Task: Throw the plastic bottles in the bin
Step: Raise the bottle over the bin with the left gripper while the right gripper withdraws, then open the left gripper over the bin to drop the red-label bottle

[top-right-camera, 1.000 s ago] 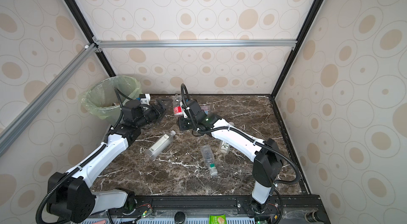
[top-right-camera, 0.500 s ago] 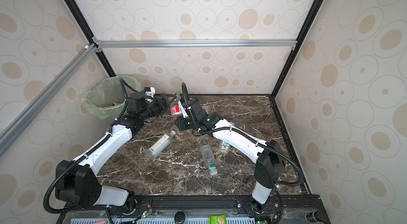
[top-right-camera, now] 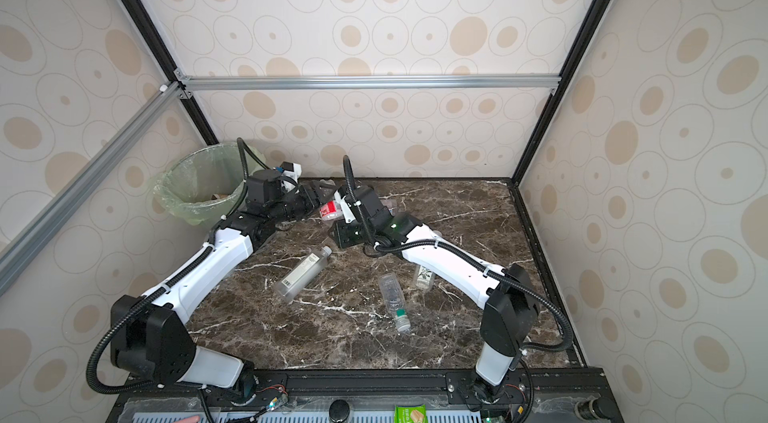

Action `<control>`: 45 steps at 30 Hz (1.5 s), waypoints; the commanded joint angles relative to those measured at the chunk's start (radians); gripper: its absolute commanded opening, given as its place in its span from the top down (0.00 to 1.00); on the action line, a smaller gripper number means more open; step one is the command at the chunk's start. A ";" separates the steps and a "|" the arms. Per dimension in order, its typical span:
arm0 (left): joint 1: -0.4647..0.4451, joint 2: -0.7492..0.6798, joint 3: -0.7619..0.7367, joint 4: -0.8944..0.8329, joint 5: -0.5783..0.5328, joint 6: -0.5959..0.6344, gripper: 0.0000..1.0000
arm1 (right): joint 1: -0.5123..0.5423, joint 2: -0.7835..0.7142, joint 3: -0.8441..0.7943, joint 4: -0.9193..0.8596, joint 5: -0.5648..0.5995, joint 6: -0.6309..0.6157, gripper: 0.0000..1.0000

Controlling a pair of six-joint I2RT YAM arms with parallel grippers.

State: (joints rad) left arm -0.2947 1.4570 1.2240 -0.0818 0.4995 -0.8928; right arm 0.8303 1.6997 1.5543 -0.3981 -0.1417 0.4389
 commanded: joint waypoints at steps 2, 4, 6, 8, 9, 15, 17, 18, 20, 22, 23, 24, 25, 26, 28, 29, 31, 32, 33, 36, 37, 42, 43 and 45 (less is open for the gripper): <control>-0.004 0.008 0.036 -0.052 -0.014 0.053 0.42 | 0.002 -0.006 0.027 0.010 -0.010 -0.024 0.75; -0.004 0.010 0.036 -0.055 -0.015 0.059 0.46 | 0.002 -0.009 0.024 0.008 -0.007 -0.026 0.73; -0.004 0.013 0.045 -0.064 -0.021 0.070 0.49 | 0.002 -0.011 0.023 0.006 -0.007 -0.030 0.69; -0.004 0.019 0.064 -0.088 -0.024 0.088 0.50 | 0.001 -0.009 0.027 -0.005 -0.010 -0.036 0.66; -0.004 0.022 0.078 -0.100 -0.037 0.099 0.50 | 0.002 -0.008 0.030 -0.011 -0.010 -0.038 0.63; 0.012 0.040 0.155 -0.155 -0.098 0.149 0.51 | 0.001 -0.028 0.026 -0.025 0.010 -0.052 0.47; 0.022 0.042 0.183 -0.172 -0.127 0.168 0.51 | -0.003 -0.035 0.023 -0.026 0.014 -0.058 0.42; 0.029 0.044 0.199 -0.181 -0.139 0.177 0.51 | -0.004 -0.038 0.024 -0.028 0.014 -0.061 0.39; 0.041 0.046 0.225 -0.195 -0.157 0.192 0.51 | -0.009 -0.043 0.024 -0.031 0.015 -0.066 0.36; 0.055 0.049 0.251 -0.211 -0.181 0.210 0.51 | -0.011 -0.050 0.020 -0.029 0.019 -0.074 0.31; 0.062 0.049 0.261 -0.214 -0.192 0.220 0.51 | -0.014 -0.052 0.018 -0.028 0.023 -0.076 0.28; 0.068 0.051 0.270 -0.216 -0.208 0.233 0.50 | -0.016 -0.055 0.016 -0.028 0.026 -0.079 0.24; 0.079 0.052 0.280 -0.220 -0.228 0.241 0.50 | -0.019 -0.053 0.015 -0.027 0.028 -0.080 0.19; 0.089 0.052 0.288 -0.225 -0.244 0.249 0.51 | -0.023 -0.052 0.016 -0.027 0.028 -0.080 0.15; 0.116 0.052 0.311 -0.227 -0.288 0.277 0.50 | -0.030 -0.040 0.024 -0.027 0.024 -0.078 0.06; 0.124 0.051 0.323 -0.229 -0.321 0.295 0.51 | -0.032 -0.035 0.030 -0.029 0.021 -0.078 0.03; 0.146 0.051 0.358 -0.231 -0.392 0.338 0.50 | -0.034 -0.007 0.074 -0.060 0.021 -0.087 0.00; 0.156 0.053 0.372 -0.231 -0.418 0.353 0.50 | -0.034 0.010 0.104 -0.083 0.028 -0.093 0.00; 0.168 0.055 0.390 -0.229 -0.449 0.368 0.50 | -0.034 0.031 0.140 -0.108 0.032 -0.099 0.00; 0.199 0.056 0.424 -0.201 -0.526 0.409 0.51 | -0.034 0.080 0.238 -0.143 0.012 -0.116 0.00; 0.204 0.057 0.431 -0.185 -0.553 0.425 0.51 | -0.034 0.094 0.263 -0.149 0.003 -0.119 0.00; 0.242 0.084 0.507 -0.127 -0.689 0.529 0.51 | -0.034 0.194 0.495 -0.215 -0.049 -0.146 0.00; 0.244 0.083 0.514 -0.108 -0.716 0.556 0.50 | -0.034 0.211 0.545 -0.225 -0.058 -0.153 0.00; 0.248 0.079 0.521 -0.049 -0.777 0.607 0.49 | -0.034 0.242 0.619 -0.235 -0.069 -0.165 0.00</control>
State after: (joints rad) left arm -0.0570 1.5356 1.6920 -0.2245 -0.1436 -0.4061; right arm 0.7967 1.9099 2.0823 -0.5755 -0.1741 0.3115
